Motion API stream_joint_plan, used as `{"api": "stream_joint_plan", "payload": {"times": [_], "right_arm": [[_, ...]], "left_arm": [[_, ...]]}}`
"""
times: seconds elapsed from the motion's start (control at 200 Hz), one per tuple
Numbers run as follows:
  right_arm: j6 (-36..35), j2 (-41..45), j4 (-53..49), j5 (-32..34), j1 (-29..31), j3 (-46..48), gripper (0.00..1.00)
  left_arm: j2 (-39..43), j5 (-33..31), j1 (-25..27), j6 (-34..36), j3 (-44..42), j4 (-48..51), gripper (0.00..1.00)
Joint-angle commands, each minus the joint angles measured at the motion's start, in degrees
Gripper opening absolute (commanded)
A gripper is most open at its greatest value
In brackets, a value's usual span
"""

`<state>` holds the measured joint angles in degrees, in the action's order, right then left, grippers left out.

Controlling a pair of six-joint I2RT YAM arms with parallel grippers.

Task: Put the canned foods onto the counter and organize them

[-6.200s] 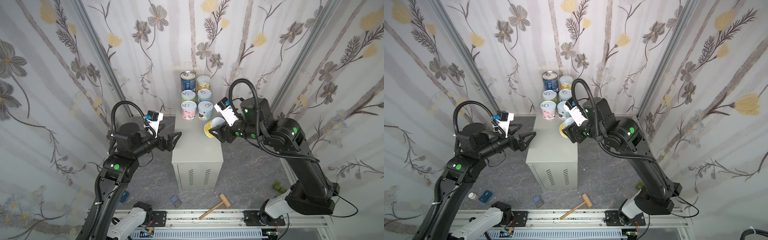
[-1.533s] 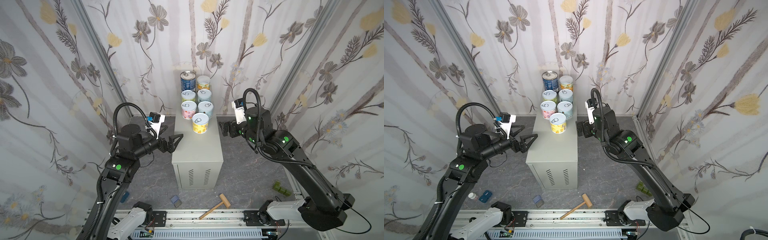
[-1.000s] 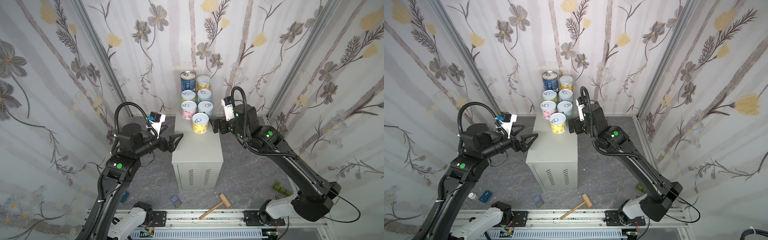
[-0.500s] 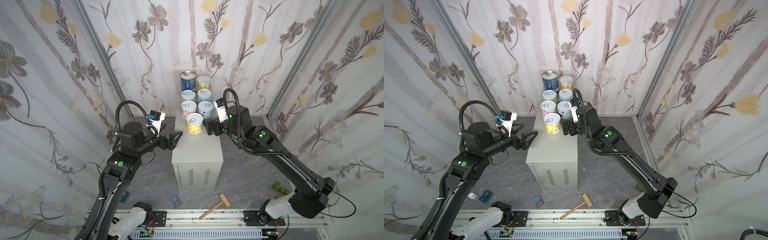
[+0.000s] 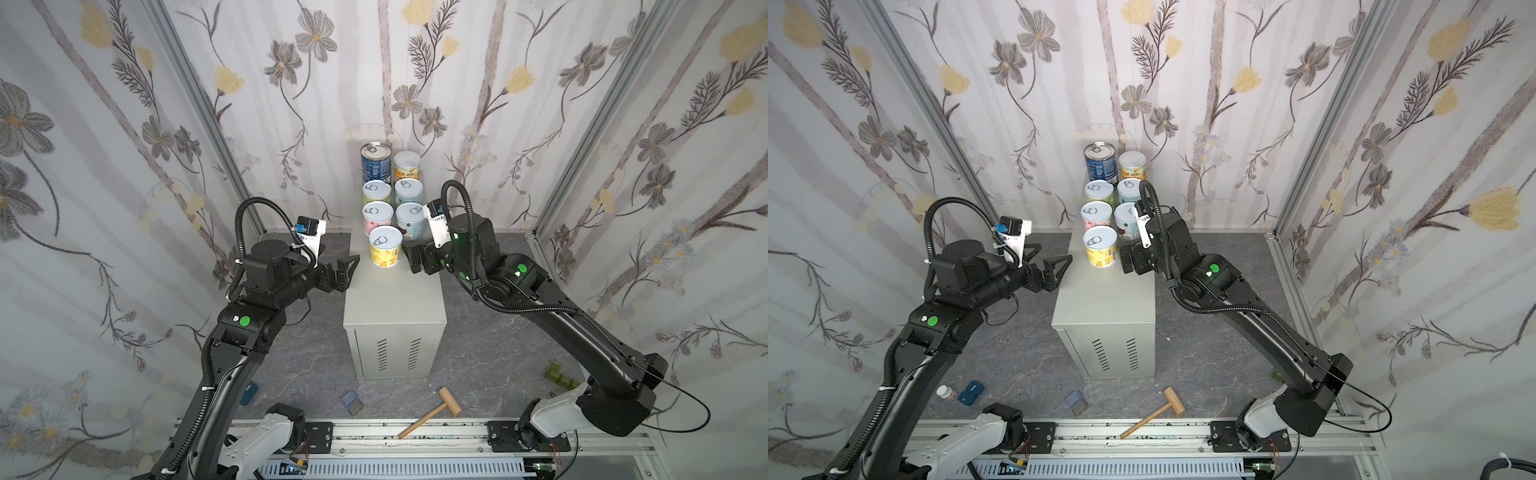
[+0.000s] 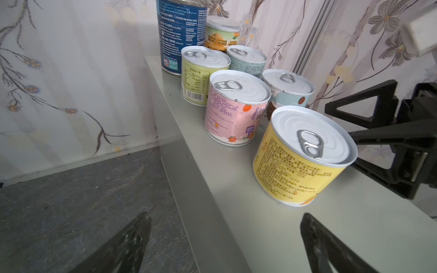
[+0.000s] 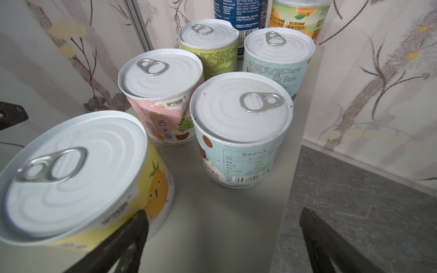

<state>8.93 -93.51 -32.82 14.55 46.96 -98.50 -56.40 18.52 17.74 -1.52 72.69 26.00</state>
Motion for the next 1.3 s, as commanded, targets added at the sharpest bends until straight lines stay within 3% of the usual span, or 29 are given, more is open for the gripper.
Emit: {"api": "stream_joint_plan", "payload": {"times": [0.0,0.21,0.634,1.294], "right_arm": [[0.4,-0.3,1.9,1.1,0.1,0.1,1.00],[0.9,-0.3,1.8,2.2,2.2,0.2,1.00],[7.8,1.7,4.4,13.2,3.9,5.1,1.00],[9.0,2.9,8.2,13.9,7.0,5.8,1.00]], "left_arm": [[0.0,-1.1,0.0,-0.4,0.4,-0.4,1.00],[-0.3,-0.7,0.0,-0.6,0.4,-0.5,1.00],[-0.1,-0.2,0.0,-0.6,0.2,-0.7,1.00],[0.0,0.3,-0.1,-0.7,0.0,-0.9,1.00]]}}
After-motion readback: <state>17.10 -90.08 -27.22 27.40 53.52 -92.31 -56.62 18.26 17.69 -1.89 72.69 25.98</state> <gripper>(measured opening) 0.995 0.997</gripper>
